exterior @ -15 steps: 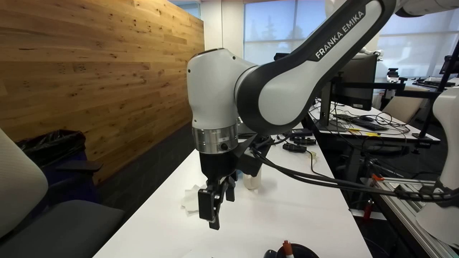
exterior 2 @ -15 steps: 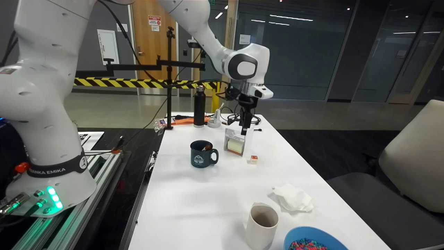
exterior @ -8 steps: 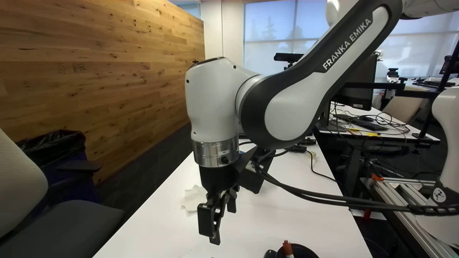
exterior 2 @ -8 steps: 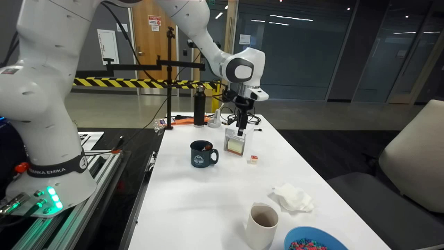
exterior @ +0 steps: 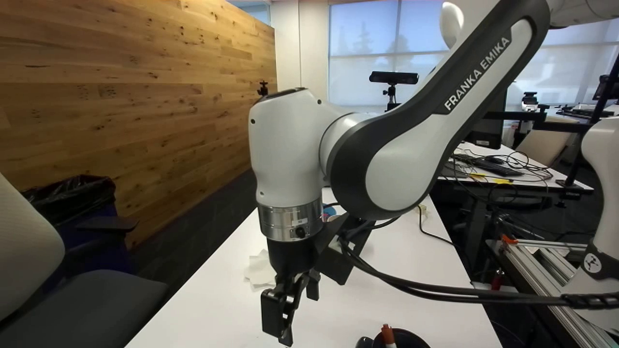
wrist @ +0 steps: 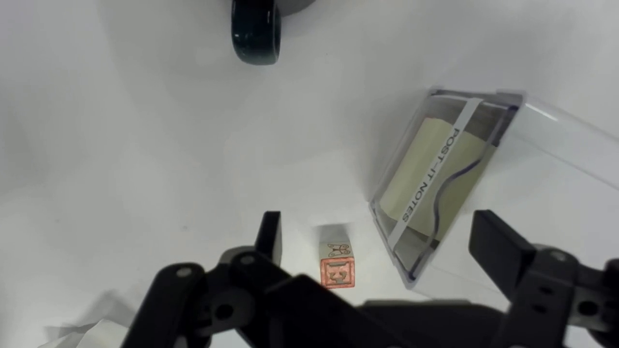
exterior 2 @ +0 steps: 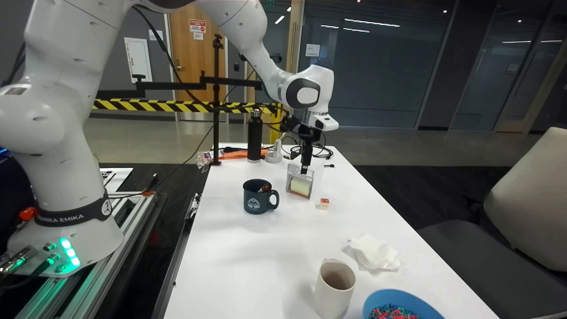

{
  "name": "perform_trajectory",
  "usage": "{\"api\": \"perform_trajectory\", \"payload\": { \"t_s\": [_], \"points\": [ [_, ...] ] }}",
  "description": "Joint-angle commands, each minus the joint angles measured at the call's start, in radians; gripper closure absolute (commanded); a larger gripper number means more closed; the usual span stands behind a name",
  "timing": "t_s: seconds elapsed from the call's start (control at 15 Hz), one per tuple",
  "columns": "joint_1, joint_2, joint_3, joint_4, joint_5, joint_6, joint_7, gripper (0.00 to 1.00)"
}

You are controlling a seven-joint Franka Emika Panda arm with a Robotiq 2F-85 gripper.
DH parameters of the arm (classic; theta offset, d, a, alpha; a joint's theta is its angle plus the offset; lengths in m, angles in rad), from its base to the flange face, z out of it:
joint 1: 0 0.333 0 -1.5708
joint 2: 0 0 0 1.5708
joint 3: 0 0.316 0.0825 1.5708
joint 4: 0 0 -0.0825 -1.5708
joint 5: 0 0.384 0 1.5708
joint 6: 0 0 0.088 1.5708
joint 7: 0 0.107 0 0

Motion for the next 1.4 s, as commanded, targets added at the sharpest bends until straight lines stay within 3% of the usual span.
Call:
{"api": "perform_trajectory", "payload": {
  "t_s": [0.0, 1.33],
  "points": [
    [0.021, -0.006, -0.013, -0.010, -0.021, 0.011, 0.069, 0.00],
    [0.014, -0.001, -0.006, -0.009, -0.012, -0.003, 0.111, 0.00]
  ]
}}
